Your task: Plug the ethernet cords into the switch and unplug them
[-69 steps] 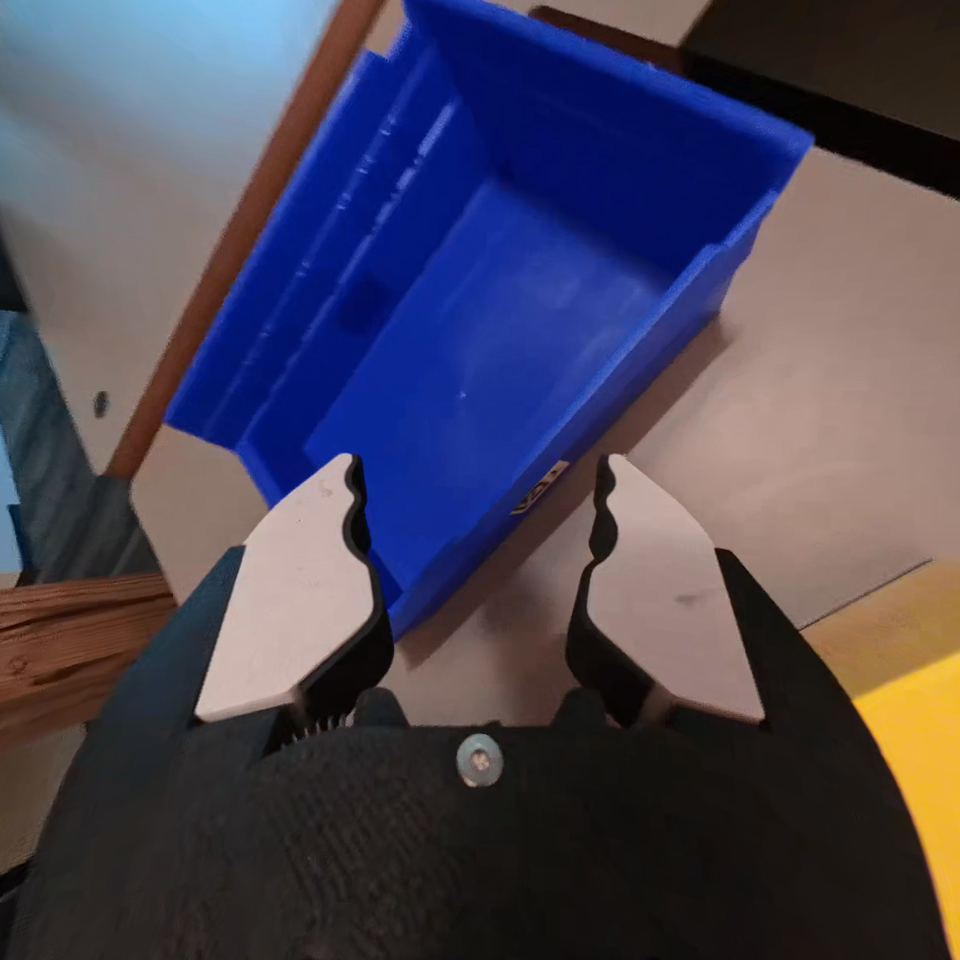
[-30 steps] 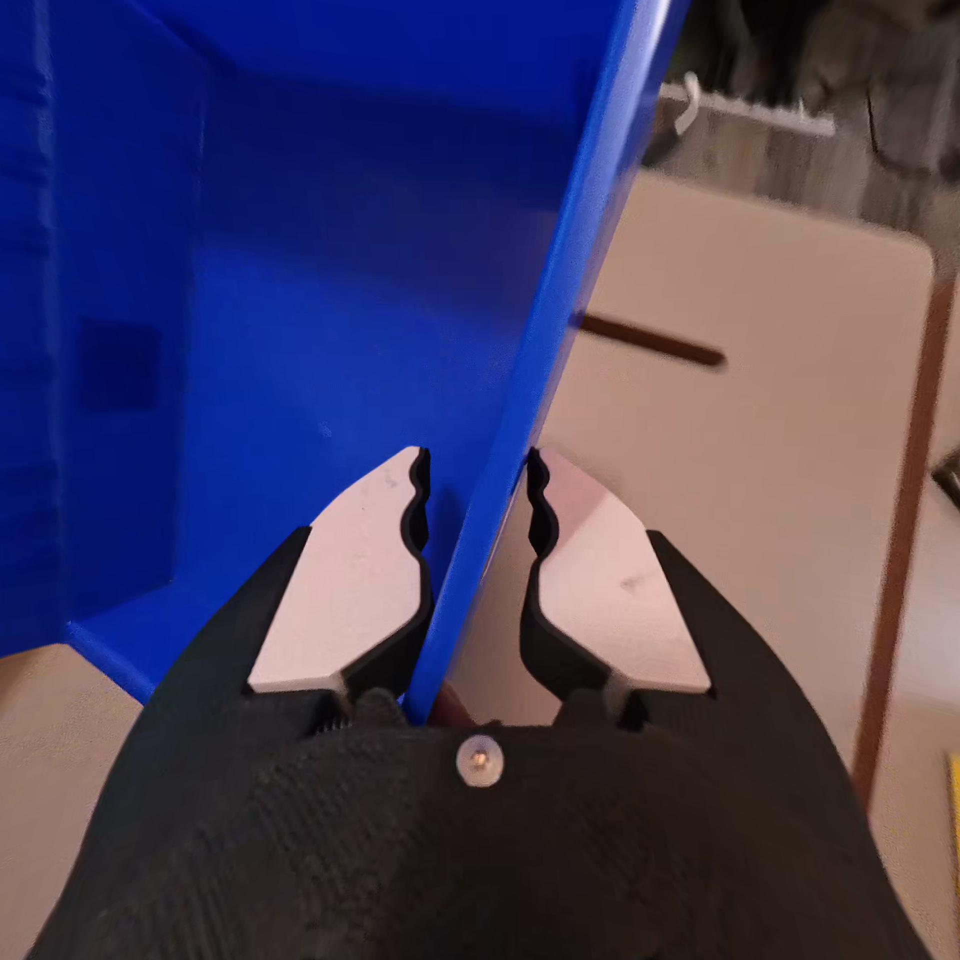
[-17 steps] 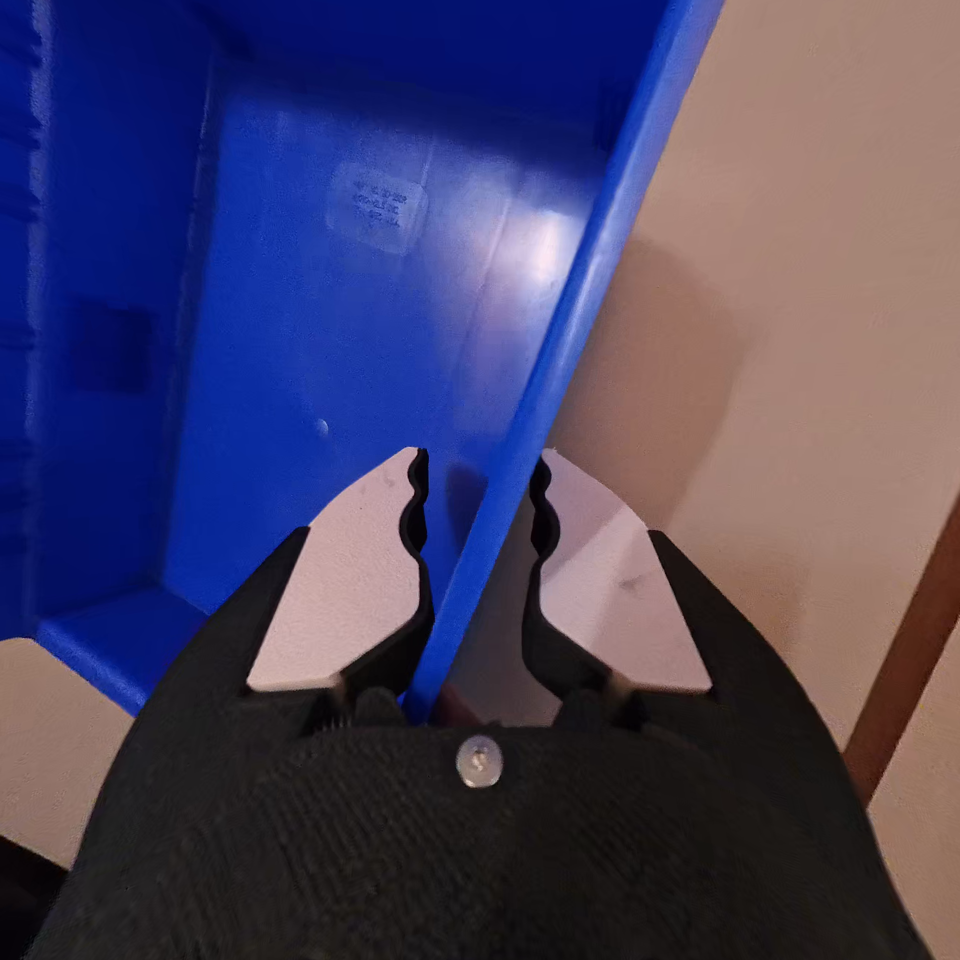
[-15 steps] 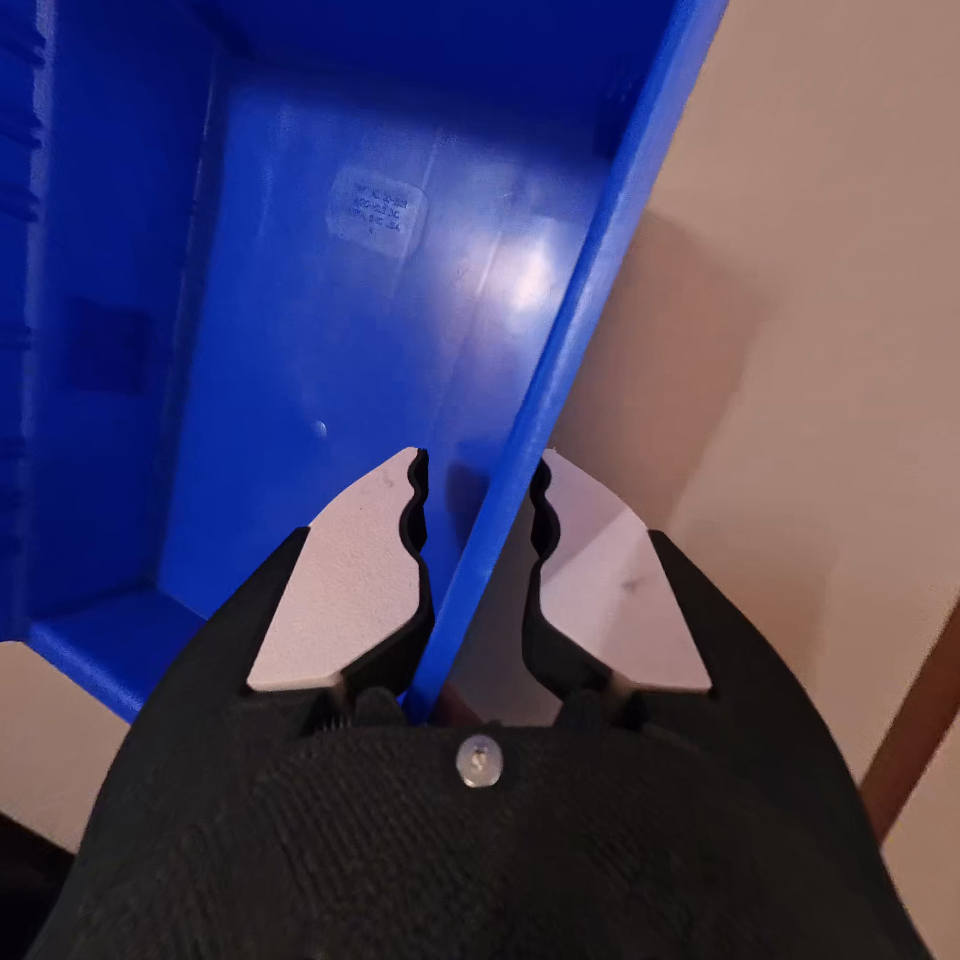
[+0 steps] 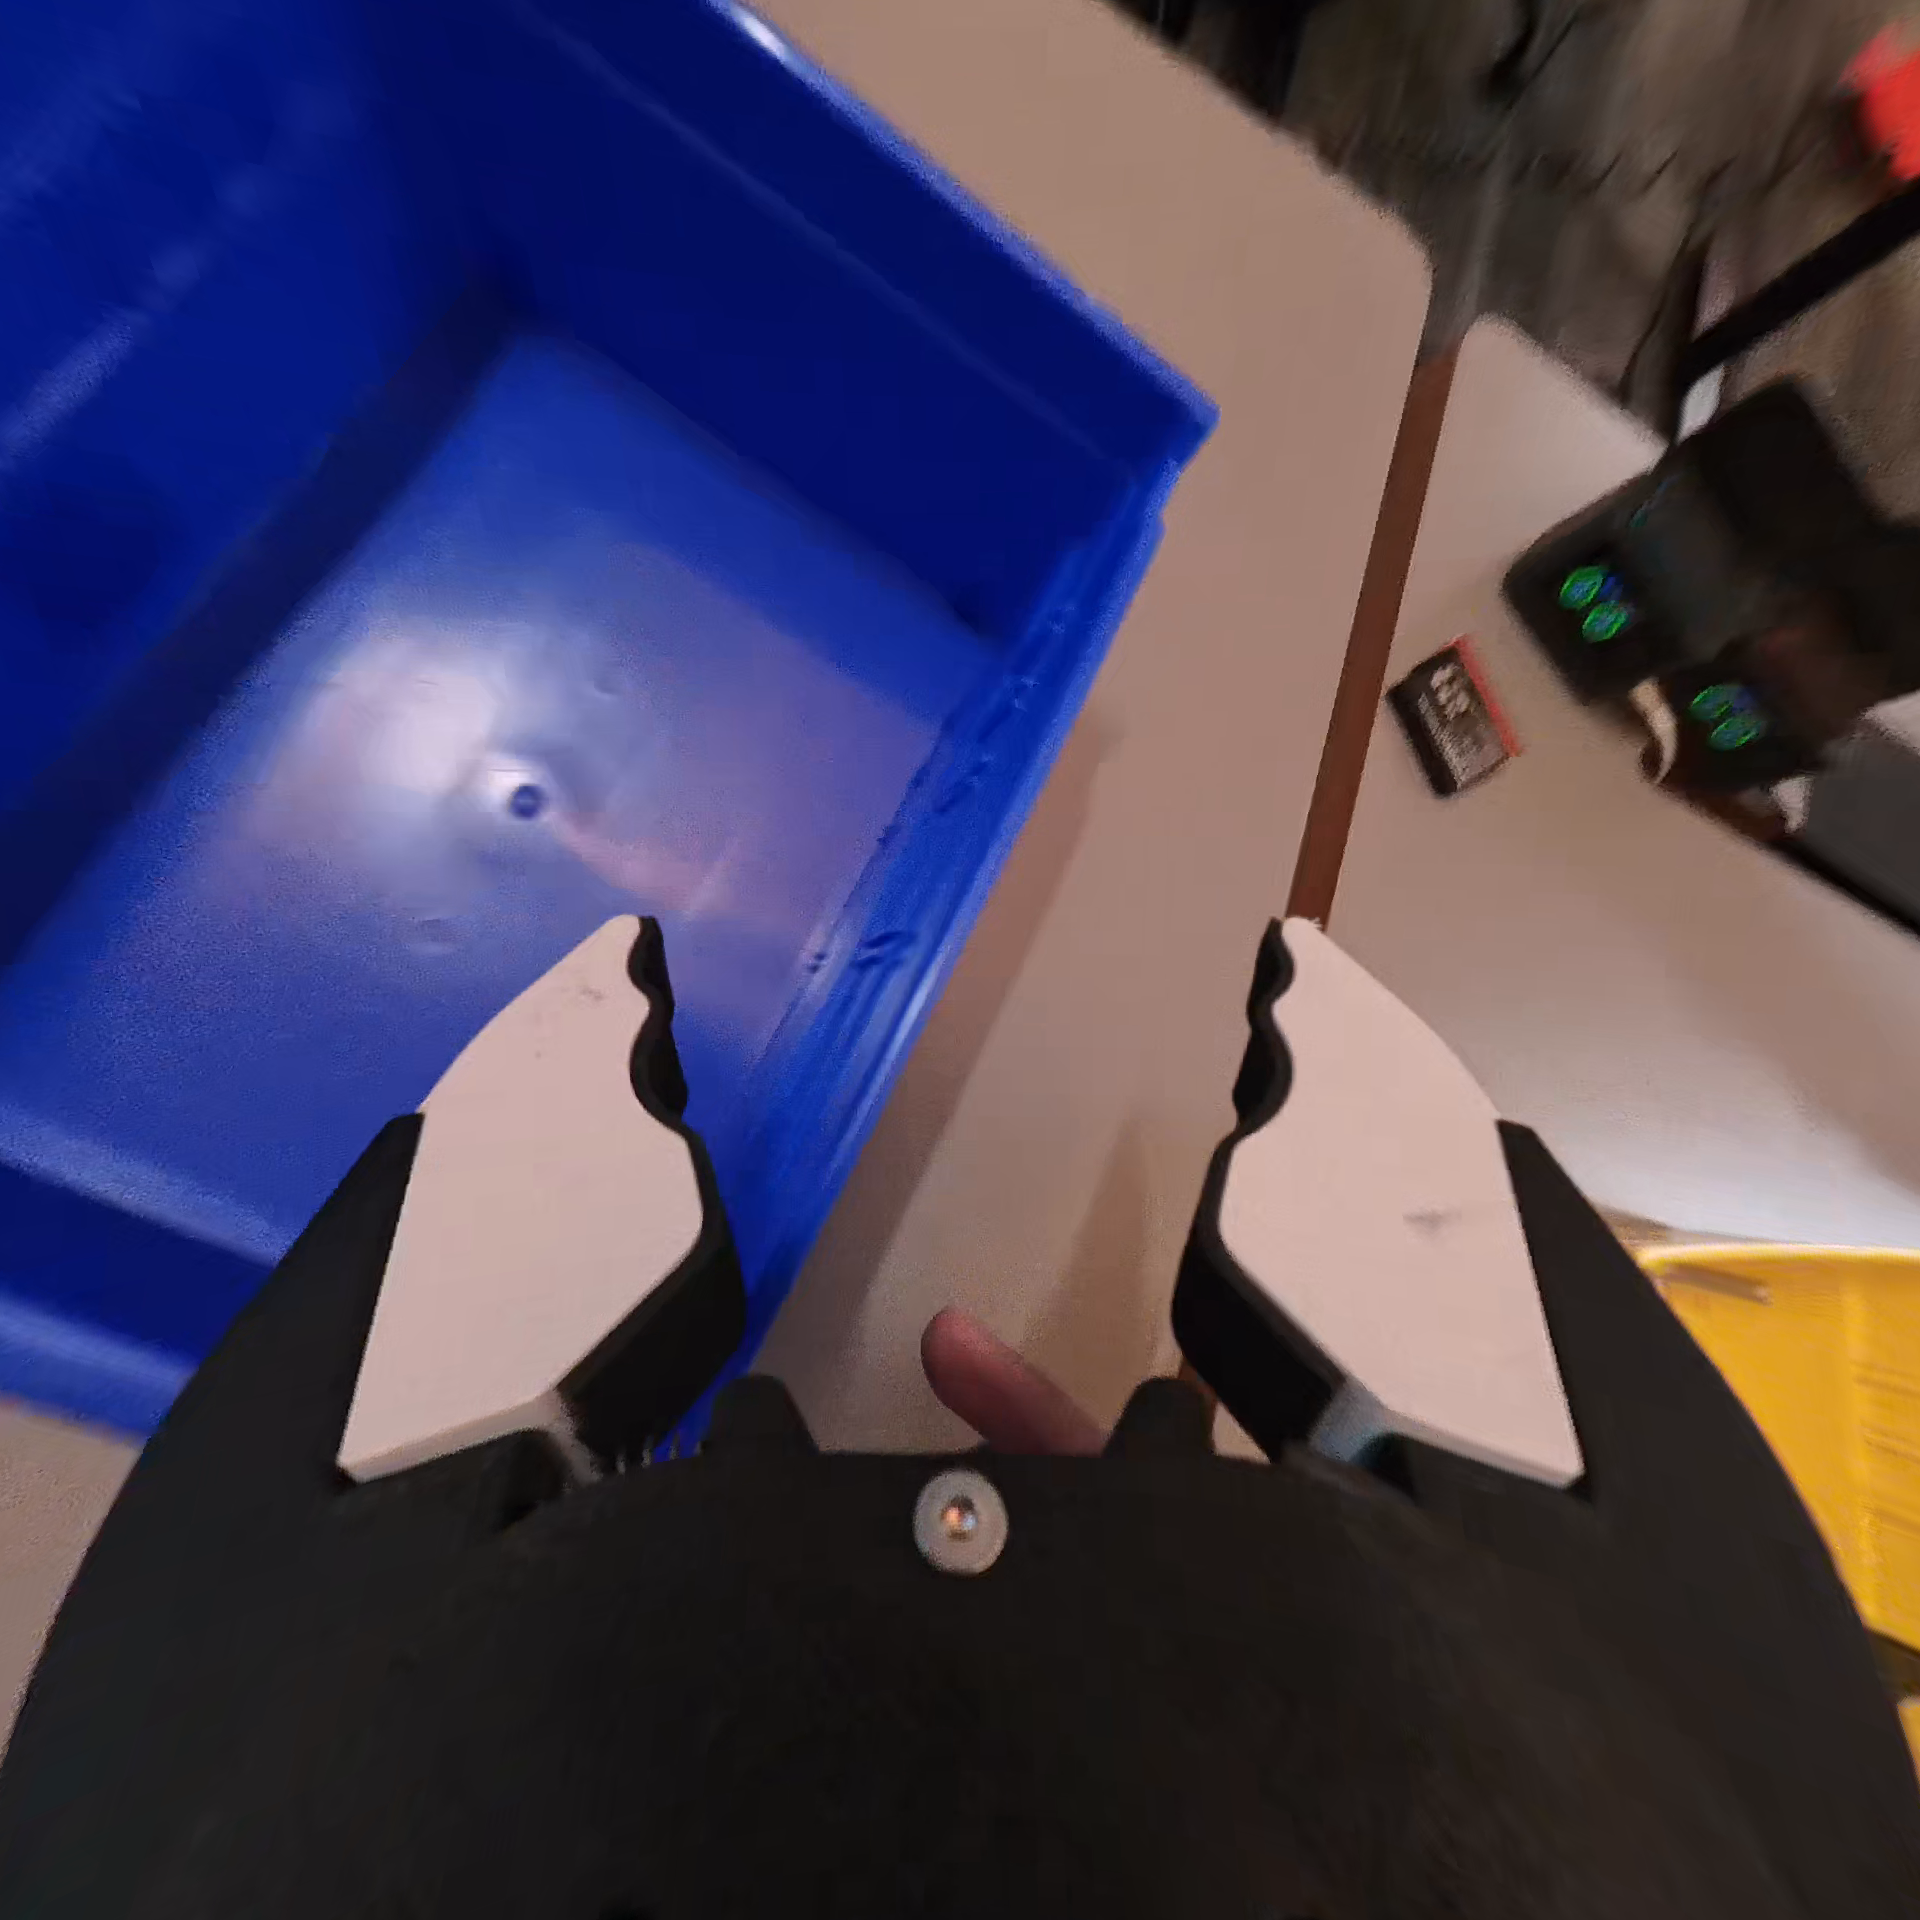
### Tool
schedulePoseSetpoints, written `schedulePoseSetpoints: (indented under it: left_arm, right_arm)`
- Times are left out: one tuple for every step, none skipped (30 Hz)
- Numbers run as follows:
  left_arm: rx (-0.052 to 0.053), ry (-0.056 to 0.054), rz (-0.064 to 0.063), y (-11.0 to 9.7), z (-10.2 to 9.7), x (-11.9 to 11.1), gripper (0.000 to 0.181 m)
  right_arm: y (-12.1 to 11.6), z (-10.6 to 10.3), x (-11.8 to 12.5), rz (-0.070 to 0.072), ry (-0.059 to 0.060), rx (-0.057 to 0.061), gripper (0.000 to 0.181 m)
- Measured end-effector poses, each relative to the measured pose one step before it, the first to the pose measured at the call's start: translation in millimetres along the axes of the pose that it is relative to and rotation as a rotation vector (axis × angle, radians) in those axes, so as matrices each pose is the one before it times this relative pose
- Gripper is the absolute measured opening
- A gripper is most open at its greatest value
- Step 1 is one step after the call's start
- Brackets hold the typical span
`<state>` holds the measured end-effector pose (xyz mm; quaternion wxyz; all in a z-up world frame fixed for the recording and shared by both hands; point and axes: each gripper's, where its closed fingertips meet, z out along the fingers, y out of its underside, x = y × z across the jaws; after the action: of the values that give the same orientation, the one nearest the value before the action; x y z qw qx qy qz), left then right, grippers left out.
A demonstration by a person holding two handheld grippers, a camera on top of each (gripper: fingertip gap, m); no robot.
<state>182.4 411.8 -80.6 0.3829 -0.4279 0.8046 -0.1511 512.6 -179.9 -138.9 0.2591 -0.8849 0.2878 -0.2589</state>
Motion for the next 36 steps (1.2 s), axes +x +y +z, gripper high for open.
schedulePoseSetpoints:
  left_arm:
    - [-0.0232, 0.028, 0.1057, -10.65, 12.44, -5.58, 0.07]
    - [-0.0275, 0.048, 0.0908, -8.09, 13.61, -3.89, 0.073]
    - [-0.0331, 0.0473, 0.0722, -5.42, 14.68, -4.69, 0.075]
    - [-0.0351, 0.0504, 0.0479, -3.71, 14.78, -3.97, 0.076]
    - [-0.0389, 0.0771, 0.0323, -1.81, 14.97, 0.28, 0.073]
    - [-0.044, 0.0867, 0.0236, 0.05, 14.83, 2.47, 0.072]
    - [-0.0381, 0.0756, 0.0143, -0.2, 14.22, 1.98, 0.071]
    - [-0.0212, 0.0606, 0.0043, -2.35, 13.35, 1.6, 0.071]
    - [-0.0174, 0.0526, 0.006, -2.48, 12.05, 2.18, 0.071]
    - [-0.0302, 0.0344, 0.0141, -0.48, 10.85, 0.68, 0.072]
    - [-0.0381, 0.0171, 0.0196, 1.31, 9.36, -0.95, 0.072]
    - [-0.0337, 0.0141, 0.0236, 1.29, 8.0, -0.55, 0.071]
    - [-0.024, 0.0122, 0.0255, 0.37, 6.52, -0.13, 0.07]
    - [-0.0141, 0.013, 0.0211, -1.08, 5.17, 0.77, 0.069]
    - [-0.0082, 0.0107, 0.0157, -1.75, 4.33, 0.92, 0.068]
    - [-0.0077, 0.0005, 0.0106, -1.84, 4.43, 0.2, 0.069]
    - [-0.0126, -0.0048, 0.0035, -0.88, 4.93, 0.24, 0.069]
    - [-0.0227, 0.0021, 0.0041, 0.75, 5.67, 2.06, 0.067]
    - [-0.0235, 0.014, 0.0156, 0.81, 5.08, 4.3, 0.059]
    - [-0.0014, 0.0205, 0.0225, -1.79, 2.54, 5.08, 0.052]
    - [0.0204, 0.0151, 0.0193, -3.64, -0.18, 3.27, 0.044]
    - [0.003, -0.0127, 0.002, -0.25, -0.2, -1.53, 0.047]
    - [0.0011, -0.0022, -0.0147, 0.55, 0.06, -1.03, 0.051]
    - [0.0035, 0.0176, -0.0235, 0.54, 0.39, 1.25, 0.05]
    - [0.004, 0.0238, -0.0233, 0.7, 0.48, 2.0, 0.046]
    - [-0.0019, 0.0091, -0.0201, 1.26, 0.12, -0.31, 0.044]
    - [-0.0147, -0.0113, -0.0192, 2.52, -0.04, -2.96, 0.047]
    - [-0.0199, -0.0125, -0.018, 2.83, 0.07, -2.58, 0.054]
    - [-0.0131, 0.004, -0.01, 1.69, 0.3, 0.46, 0.058]
    - [-0.0045, 0.0137, -0.0045, 0.42, 0.21, 2.98, 0.055]
    - [-0.0073, 0.0062, -0.0044, 0.98, -0.09, 2.93, 0.047]
    - [-0.0192, -0.0136, -0.003, 3.11, -0.61, 0.72, 0.044]
    - [-0.0271, -0.0114, 0.0095, 5.36, -1.4, 1.24, 0.044]
    - [-0.0183, 0.0014, 0.0202, 5.87, -2.12, 3.2, 0.044]
    - [-0.0022, 0.0027, 0.0119, 4.31, -2.67, 3.13, 0.045]
    - [0.006, 0.0048, -0.0062, 3.51, -2.92, 2.6, 0.045]
  right_arm:
    - [-6.35, -16.29, -11.38, -0.0238, -0.0058, 0.0554, 0.106]
    - [-7.5, -14.8, -14.98, -0.0196, -0.0228, 0.066, 0.106]
    - [-7.34, -13.14, -19.45, -0.0144, -0.0502, 0.0653, 0.105]
    - [-6.77, -11.28, -21.97, -0.0082, -0.0675, 0.062, 0.104]
    - [-6.44, -9.56, -20.31, 0.0052, -0.057, 0.061, 0.104]
    - [-4.41, -8.05, -17.15, 0.0159, -0.0382, 0.0513, 0.101]
    - [-2.8, -7.7, -13.83, 0.0228, -0.0149, 0.0446, 0.097]
    - [-3.17, -7.5, -11.5, 0.0198, -0.0014, 0.0461, 0.096]
    - [-4.01, -6.94, -11.48, 0.0138, -0.0053, 0.0517, 0.097]
    - [-3.56, -5.94, -11.64, 0.0081, -0.0149, 0.0469, 0.096]
    - [-2.55, -4.82, -10.96, 0.0085, -0.0169, 0.0372, 0.096]
    - [-1.5, -3.51, -9.69, 0.0125, -0.0174, 0.0278, 0.096]
    - [0.29, -2.34, -7.8, 0.0101, -0.0132, 0.0151, 0.096]
    - [0.93, -1.75, -4.06, -0.0009, 0.0083, 0.0117, 0.096]
    - [-0.03, -1.3, -0.44, -0.0117, 0.031, 0.0201, 0.097]
    - [-0.15, -0.64, -0.4, -0.0135, 0.0265, 0.0201, 0.1]
    - [0.59, 0.41, -2.43, -0.0033, 0.0046, 0.0099, 0.101]
    - [0.61, 1.5, -3.5, 0.0104, -0.0076, 0.004, 0.101]
    - [-0.41, 2.47, -3.38, 0.0169, -0.0074, 0.0061, 0.101]
    - [-2.14, 3.09, -3.13, 0.0124, -0.0033, 0.0144, 0.101]
    - [-3.28, 3.46, -3.45, 0.0025, -0.0027, 0.0216, 0.1]
    - [-2.35, 3.95, -4.35, -0.0038, -0.0077, 0.0119, 0.098]
    - [0.32, 4.15, -5.22, -0.0116, -0.0141, -0.0098, 0.098]
    - [1.8, 4.3, -4.66, -0.0174, -0.0121, -0.0194, 0.098]
    - [1.71, 4.45, -3.26, -0.0178, -0.0037, -0.0186, 0.098]
    - [0.86, 4.75, -1.38, -0.0141, 0.0092, -0.012, 0.098]
    - [0.95, 4.94, -1.51, -0.011, 0.009, -0.0103, 0.098]
    - [2.02, 4.85, -3.57, -0.0111, -0.0073, -0.0177, 0.097]
    - [2.46, 4.51, -4.02, -0.0099, -0.0115, -0.0191, 0.097]
    - [2.58, 3.7, -2.59, -0.0084, -0.0027, -0.0166, 0.097]
    - [3.59, 2.54, -1.59, -0.0118, 0.0023, -0.0214, 0.098]
    - [3.95, 1.27, -0.76, -0.0155, 0.0056, -0.0204, 0.098]
    - [3.65, 0.21, 0.94, -0.0116, 0.0141, -0.0147, 0.098]
    - [3.94, -0.26, 1.09, -0.006, 0.0104, -0.0146, 0.097]
    - [3.82, -0.5, 0.22, -0.0034, -0.0006, -0.0139, 0.097]
    - [2.63, -0.65, 1.1, -0.0032, 0.0018, -0.0076, 0.097]
